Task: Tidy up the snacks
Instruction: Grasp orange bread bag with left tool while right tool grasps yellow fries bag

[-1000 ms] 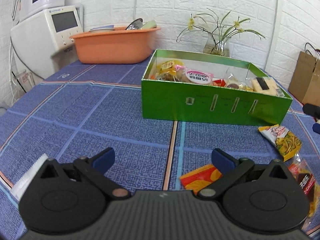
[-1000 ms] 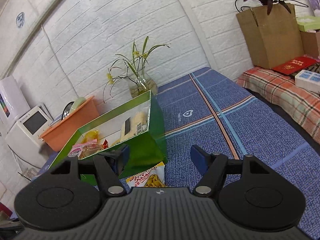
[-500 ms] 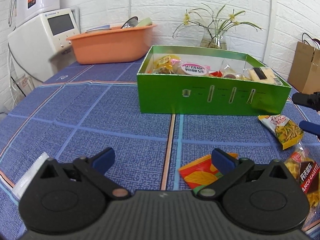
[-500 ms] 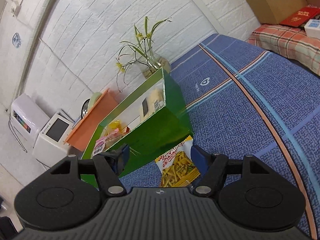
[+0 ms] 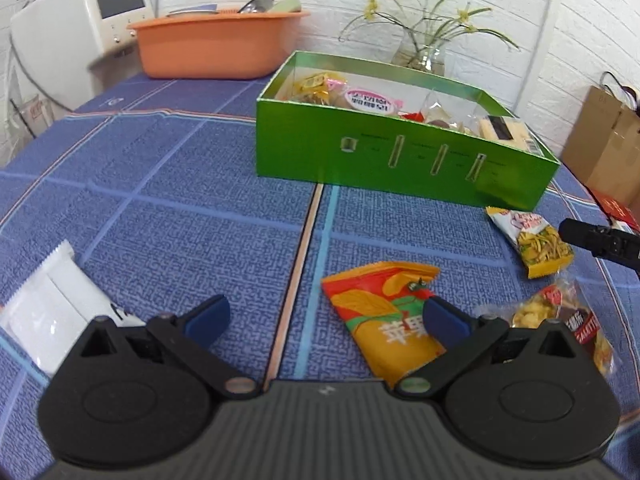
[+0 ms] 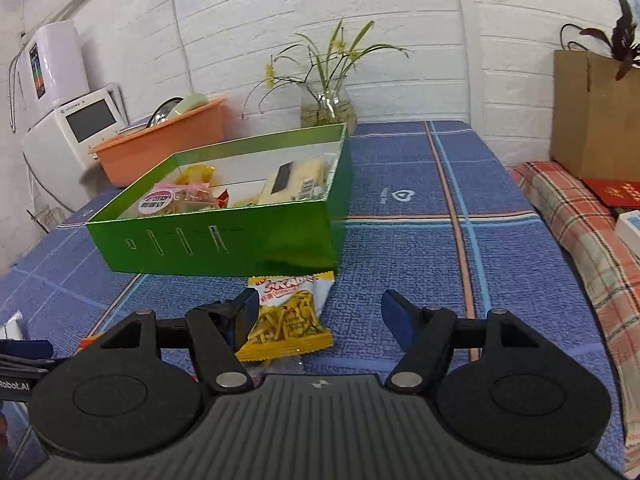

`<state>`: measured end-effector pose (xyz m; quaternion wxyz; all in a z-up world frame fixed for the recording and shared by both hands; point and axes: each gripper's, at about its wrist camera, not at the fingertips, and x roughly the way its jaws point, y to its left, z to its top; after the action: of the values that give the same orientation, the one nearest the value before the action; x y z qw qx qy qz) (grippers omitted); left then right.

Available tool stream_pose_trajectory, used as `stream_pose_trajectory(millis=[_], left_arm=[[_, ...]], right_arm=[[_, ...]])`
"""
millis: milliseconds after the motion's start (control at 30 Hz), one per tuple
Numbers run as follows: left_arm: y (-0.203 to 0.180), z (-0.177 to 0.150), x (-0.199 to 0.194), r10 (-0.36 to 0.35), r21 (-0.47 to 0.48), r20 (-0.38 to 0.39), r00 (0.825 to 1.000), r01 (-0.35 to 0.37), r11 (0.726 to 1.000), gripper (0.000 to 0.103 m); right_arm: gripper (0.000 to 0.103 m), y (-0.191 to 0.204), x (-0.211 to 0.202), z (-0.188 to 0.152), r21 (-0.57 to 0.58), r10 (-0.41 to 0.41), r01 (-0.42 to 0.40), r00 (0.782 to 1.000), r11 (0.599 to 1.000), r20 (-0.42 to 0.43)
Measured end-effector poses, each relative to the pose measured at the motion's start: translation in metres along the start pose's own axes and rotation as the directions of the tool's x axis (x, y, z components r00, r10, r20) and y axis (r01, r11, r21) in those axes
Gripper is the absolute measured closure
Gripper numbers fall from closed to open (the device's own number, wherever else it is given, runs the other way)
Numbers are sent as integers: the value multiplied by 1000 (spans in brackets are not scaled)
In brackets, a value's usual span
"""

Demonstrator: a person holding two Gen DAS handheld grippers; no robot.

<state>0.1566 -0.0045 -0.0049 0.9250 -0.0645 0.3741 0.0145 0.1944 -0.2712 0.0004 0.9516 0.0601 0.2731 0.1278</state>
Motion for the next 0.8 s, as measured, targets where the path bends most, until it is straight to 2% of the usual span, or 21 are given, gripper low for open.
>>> stream_pose_trajectory(millis=[100,167,300,467,533,633,700,800], left_arm=[[-10,5,5,21,-2,-22,1000,-21,1000,0],[-14,5,6,36,5,-19,999,-36,999,0],[-14,0,3,79,66,30,996,-80,995,0],[-1,-7,-17,184,57,67,981,-188,981,0],[-2,-9,-16,205,69,65,977,-209,975,0],[-7,-6,-12,186,54,35,982,-188,981,0],[-9,-1,-10,125,21,-3,992,-125,992,0],[-9,6,-9,70,-41,-45,997,-72,997,1]], right_arm=[[0,6,24,5,0,29,-29,995,1000,-96],[0,15,36,4,-64,13,-23,989,998,-149],[0,38,41,-2,-232,-57,23,988,972,-141],[0,31,38,-5,-218,-40,10,990,976,-132],[0,31,39,-5,-220,-37,7,991,975,-130],[0,33,39,-4,-228,-37,6,991,974,-129],[0,33,40,-4,-231,-22,-8,992,973,-127],[0,32,39,-6,-241,-12,-18,992,970,-122]])
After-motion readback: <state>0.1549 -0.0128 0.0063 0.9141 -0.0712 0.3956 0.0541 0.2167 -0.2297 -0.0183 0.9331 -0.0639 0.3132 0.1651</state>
